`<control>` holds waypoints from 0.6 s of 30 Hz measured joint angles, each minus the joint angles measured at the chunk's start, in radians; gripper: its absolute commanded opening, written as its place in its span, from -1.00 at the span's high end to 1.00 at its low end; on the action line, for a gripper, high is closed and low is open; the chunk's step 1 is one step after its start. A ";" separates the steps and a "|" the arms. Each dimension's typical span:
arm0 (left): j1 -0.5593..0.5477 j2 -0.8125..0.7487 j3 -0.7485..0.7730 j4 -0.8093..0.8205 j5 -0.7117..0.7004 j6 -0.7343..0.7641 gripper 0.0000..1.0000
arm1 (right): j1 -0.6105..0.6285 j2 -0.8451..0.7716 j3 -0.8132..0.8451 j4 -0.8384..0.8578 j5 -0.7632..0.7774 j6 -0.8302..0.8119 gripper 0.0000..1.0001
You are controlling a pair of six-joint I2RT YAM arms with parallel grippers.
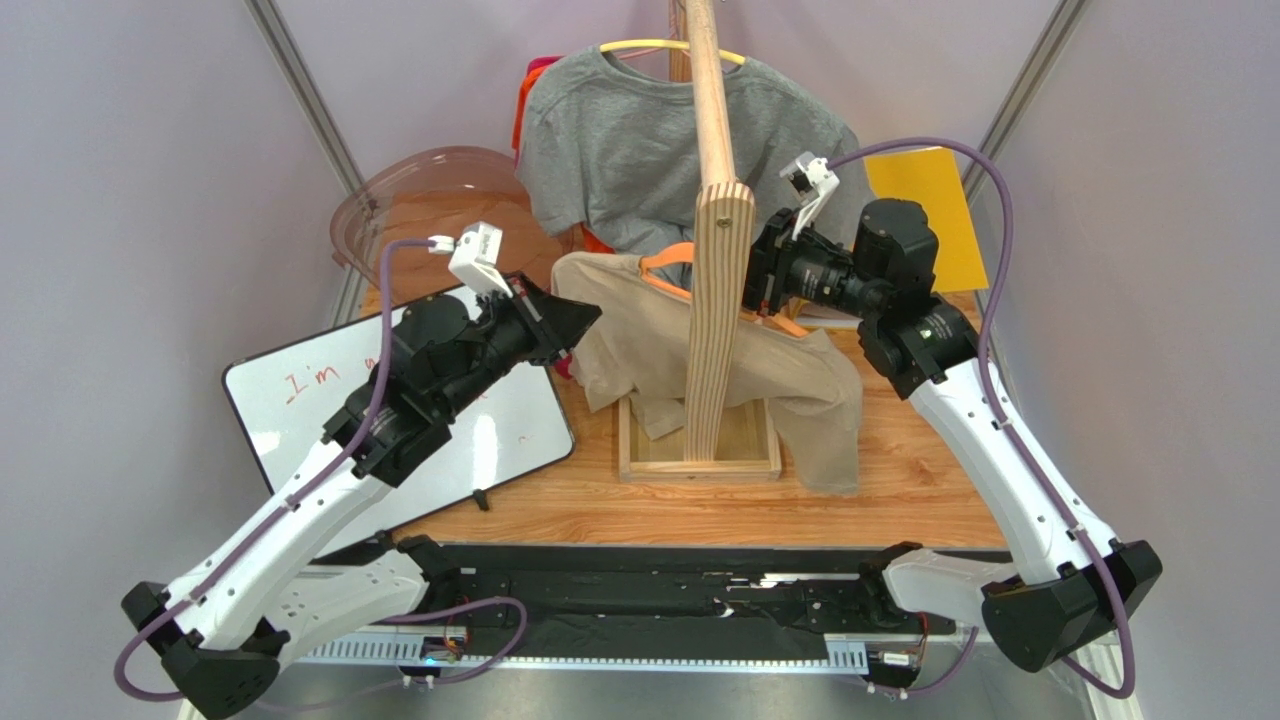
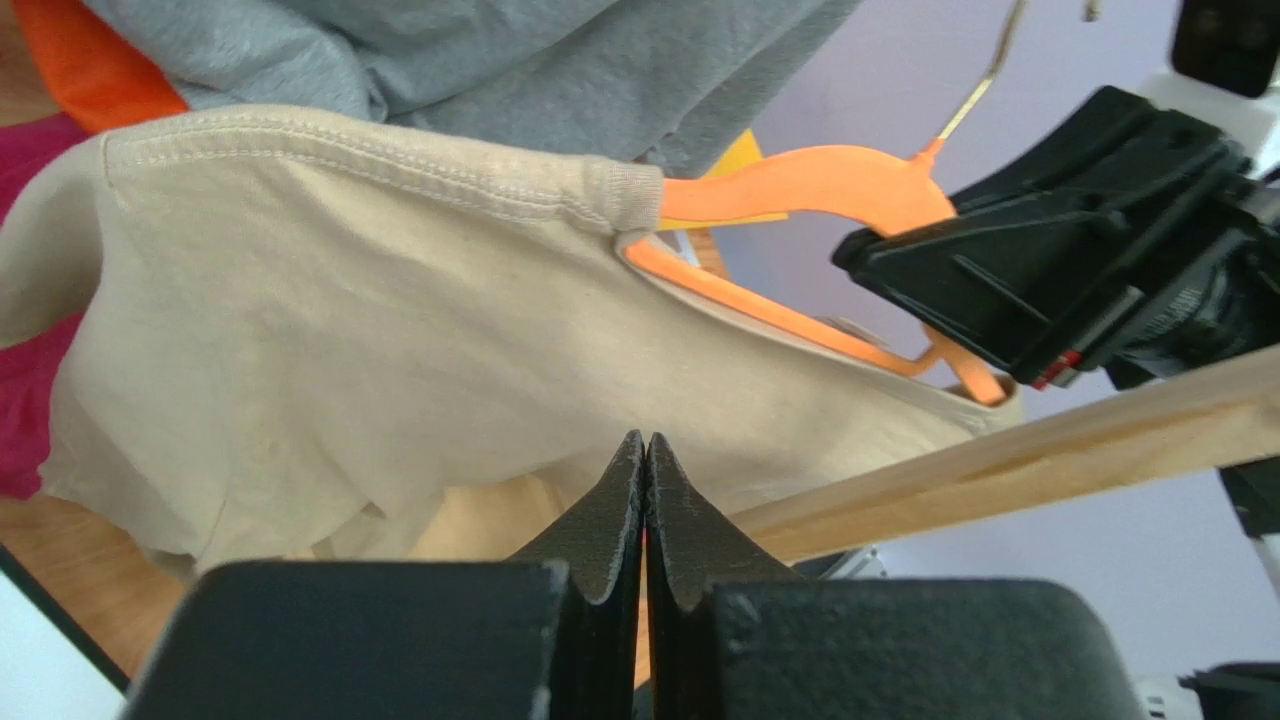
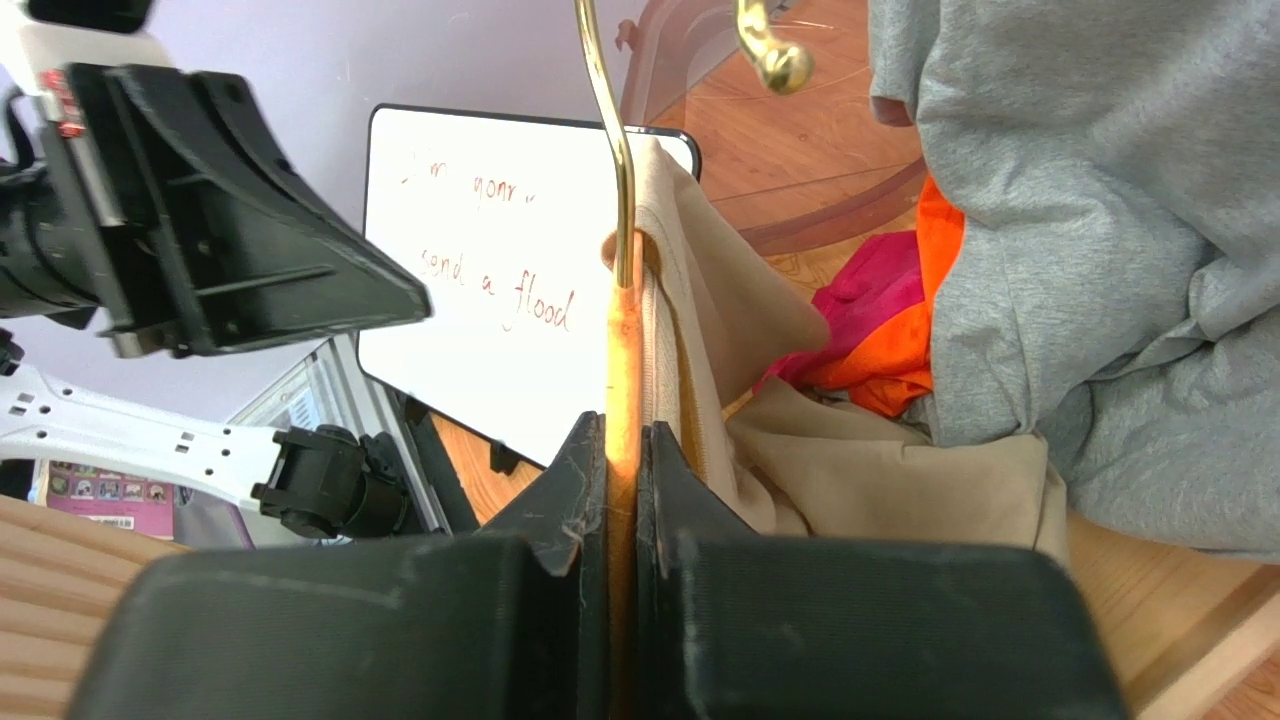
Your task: Remove the t-shirt from the hanger
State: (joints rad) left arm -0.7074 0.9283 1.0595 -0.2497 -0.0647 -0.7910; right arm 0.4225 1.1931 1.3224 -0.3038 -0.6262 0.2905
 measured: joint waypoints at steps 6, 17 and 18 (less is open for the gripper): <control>0.000 0.039 0.014 0.022 0.092 0.023 0.21 | 0.001 0.000 0.000 0.002 0.005 0.000 1.00; 0.000 0.264 0.111 0.098 0.328 -0.022 0.08 | 0.002 -0.021 -0.031 0.034 0.008 0.021 1.00; 0.000 0.277 0.111 0.122 0.343 -0.043 0.08 | 0.002 -0.018 -0.031 0.039 0.005 0.024 1.00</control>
State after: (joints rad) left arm -0.7078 1.2053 1.1702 -0.1280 0.2787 -0.8345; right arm 0.4240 1.1748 1.2911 -0.2649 -0.6209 0.3141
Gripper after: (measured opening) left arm 0.458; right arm 0.018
